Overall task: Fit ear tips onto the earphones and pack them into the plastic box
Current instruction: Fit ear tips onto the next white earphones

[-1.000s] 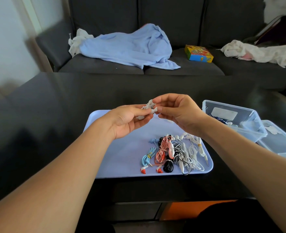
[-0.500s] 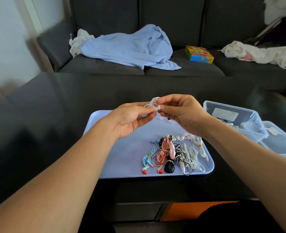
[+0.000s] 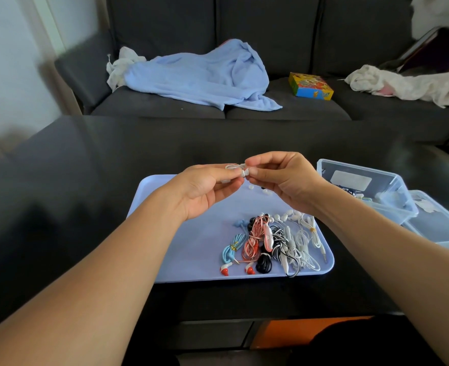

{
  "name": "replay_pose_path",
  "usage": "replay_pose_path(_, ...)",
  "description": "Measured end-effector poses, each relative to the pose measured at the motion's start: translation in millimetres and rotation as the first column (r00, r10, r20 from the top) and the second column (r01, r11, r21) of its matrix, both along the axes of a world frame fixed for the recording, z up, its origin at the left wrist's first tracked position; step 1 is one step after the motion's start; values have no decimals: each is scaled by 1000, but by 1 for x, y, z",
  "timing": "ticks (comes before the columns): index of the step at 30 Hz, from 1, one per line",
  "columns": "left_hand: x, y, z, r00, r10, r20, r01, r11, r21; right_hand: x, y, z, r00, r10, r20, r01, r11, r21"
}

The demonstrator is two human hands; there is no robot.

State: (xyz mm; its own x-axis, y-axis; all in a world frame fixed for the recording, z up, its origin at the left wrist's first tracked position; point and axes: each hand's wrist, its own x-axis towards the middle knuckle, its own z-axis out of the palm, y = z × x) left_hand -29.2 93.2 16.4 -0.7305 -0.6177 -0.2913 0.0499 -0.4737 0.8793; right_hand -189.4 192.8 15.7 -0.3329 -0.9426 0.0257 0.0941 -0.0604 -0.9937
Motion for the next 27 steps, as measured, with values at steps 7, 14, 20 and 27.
replay_pose_path(7,0,2,-2,1000,5,15,-5,1000,11,0,3,2,960,-30,-277,21,999,-38)
replay_pose_path(14,1,4,1,999,12,-47,-5,989,150,4,6,16,796,-105,-596,9,987,-162)
replay_pose_path(20,4,6,6,999,5,-48,8,964,268,7,9,24,495,-210,-843,-133,940,-313)
replay_pose_path(27,10,4,6,999,-35,-13,37,984,174,8,8,22,427,-234,-874,-185,923,-337)
